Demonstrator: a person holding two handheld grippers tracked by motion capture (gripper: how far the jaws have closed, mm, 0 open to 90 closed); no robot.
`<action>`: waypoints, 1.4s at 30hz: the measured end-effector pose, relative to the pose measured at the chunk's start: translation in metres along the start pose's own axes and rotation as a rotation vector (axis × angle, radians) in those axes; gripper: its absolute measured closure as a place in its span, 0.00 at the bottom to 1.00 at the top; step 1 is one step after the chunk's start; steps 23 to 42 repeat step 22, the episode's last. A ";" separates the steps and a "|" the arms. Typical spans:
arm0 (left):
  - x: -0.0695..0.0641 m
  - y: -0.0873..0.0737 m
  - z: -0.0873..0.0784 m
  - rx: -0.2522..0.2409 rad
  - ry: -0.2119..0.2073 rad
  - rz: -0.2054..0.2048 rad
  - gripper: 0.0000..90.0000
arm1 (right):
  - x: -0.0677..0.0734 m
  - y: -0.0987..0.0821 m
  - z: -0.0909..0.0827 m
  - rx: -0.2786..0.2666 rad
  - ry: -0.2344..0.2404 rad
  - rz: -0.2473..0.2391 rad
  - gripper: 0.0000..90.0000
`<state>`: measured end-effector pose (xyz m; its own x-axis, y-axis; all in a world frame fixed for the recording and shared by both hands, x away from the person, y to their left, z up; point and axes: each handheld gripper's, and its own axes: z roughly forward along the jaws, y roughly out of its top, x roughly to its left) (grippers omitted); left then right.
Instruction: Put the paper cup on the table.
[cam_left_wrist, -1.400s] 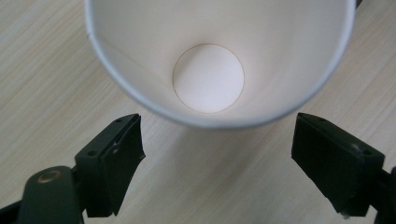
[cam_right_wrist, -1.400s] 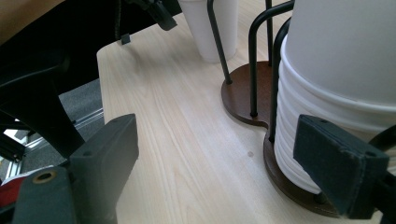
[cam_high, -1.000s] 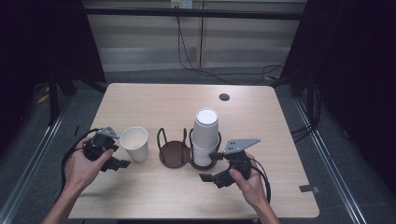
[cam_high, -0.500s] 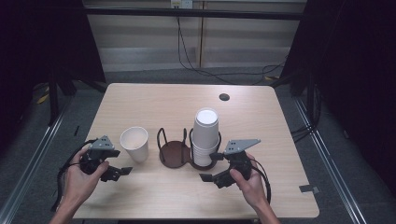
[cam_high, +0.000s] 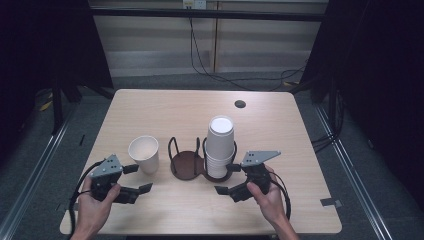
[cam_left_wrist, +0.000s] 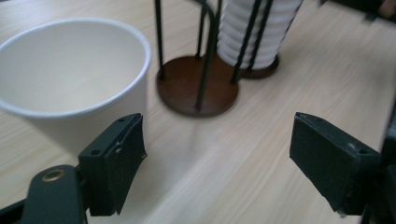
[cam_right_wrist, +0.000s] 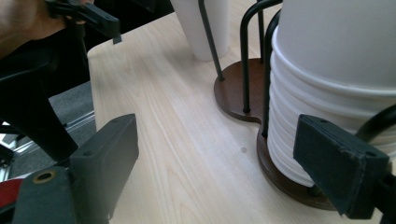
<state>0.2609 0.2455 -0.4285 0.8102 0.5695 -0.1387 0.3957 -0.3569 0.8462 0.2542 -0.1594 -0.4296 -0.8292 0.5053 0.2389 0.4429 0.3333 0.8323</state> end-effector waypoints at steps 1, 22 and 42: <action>-0.002 -0.001 0.001 -0.015 -0.019 -0.014 0.20 | 0.000 0.000 0.000 0.000 -0.003 0.002 0.16; -0.046 -0.011 0.052 -0.065 -0.049 -0.017 0.18 | 0.006 -0.005 0.010 -0.009 0.001 0.001 0.16; -0.046 -0.011 0.052 -0.065 -0.049 -0.017 0.18 | 0.006 -0.005 0.010 -0.009 0.001 0.001 0.16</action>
